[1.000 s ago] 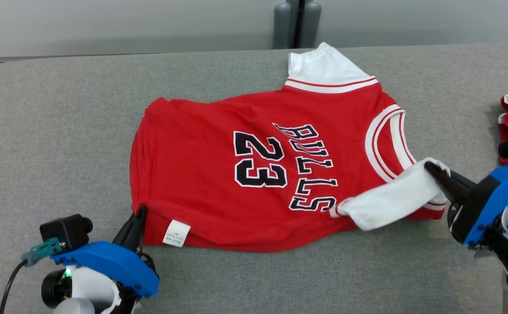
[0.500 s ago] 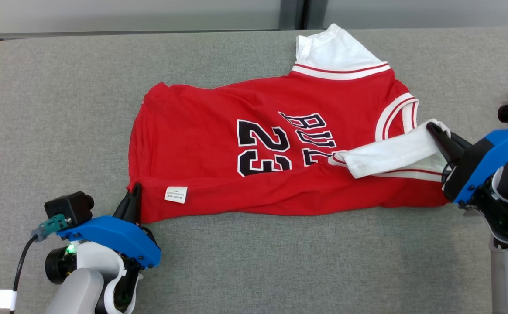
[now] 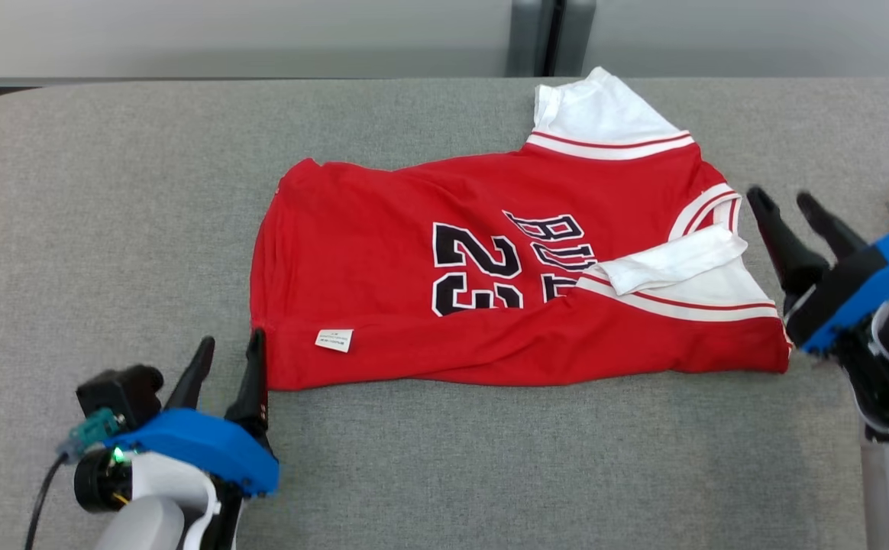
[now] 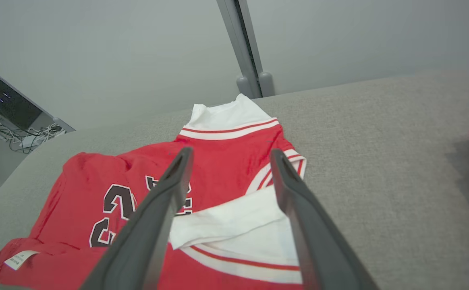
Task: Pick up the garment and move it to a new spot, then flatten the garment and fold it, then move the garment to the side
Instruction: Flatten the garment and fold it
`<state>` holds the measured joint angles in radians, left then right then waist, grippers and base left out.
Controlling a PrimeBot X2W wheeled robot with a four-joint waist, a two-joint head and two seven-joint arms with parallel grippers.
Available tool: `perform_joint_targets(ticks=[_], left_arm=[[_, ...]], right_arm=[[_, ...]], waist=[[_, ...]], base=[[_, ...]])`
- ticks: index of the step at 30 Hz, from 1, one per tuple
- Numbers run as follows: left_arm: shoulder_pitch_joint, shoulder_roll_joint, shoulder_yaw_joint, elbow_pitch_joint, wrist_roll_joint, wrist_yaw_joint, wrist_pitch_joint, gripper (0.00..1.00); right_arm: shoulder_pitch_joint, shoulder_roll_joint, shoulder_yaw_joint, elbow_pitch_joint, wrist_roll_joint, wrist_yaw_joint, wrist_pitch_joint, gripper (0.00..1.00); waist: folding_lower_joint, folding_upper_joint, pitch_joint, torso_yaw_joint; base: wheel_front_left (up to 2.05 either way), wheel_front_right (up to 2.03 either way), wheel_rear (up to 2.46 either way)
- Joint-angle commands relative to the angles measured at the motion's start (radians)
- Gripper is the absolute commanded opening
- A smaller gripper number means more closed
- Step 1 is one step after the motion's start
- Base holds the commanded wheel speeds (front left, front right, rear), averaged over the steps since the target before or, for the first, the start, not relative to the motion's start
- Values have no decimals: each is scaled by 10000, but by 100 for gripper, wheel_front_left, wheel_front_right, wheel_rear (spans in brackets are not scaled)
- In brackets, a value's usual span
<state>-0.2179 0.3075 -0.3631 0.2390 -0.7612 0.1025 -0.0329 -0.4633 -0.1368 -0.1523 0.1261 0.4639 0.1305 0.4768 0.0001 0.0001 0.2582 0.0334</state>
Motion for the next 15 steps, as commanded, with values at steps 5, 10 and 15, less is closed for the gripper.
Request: perform_joint_targets(ticks=[5, 10, 15], left_arm=[[528, 130, -393, -75, 446, -82, -296, 100], [375, 42, -696, 453, 865, 17, -522, 100], [-4, -59, -850, 1180, 1056, 118, -513, 100]], right_arm=[[1243, 23, -608, -329, -834, 6, 291, 100], [2115, 530, -1178, -585, -1533, 6, 80, 100], [2279, 774, -1251, -183, -2371, 6, -445, 100]], waist=[[-1, -1, -230, 12], [-1, -1, -206, -69], [-1, -1, -11, -296]], base=[[0, 0, 0], [0, 0, 0], [0, 0, 0]])
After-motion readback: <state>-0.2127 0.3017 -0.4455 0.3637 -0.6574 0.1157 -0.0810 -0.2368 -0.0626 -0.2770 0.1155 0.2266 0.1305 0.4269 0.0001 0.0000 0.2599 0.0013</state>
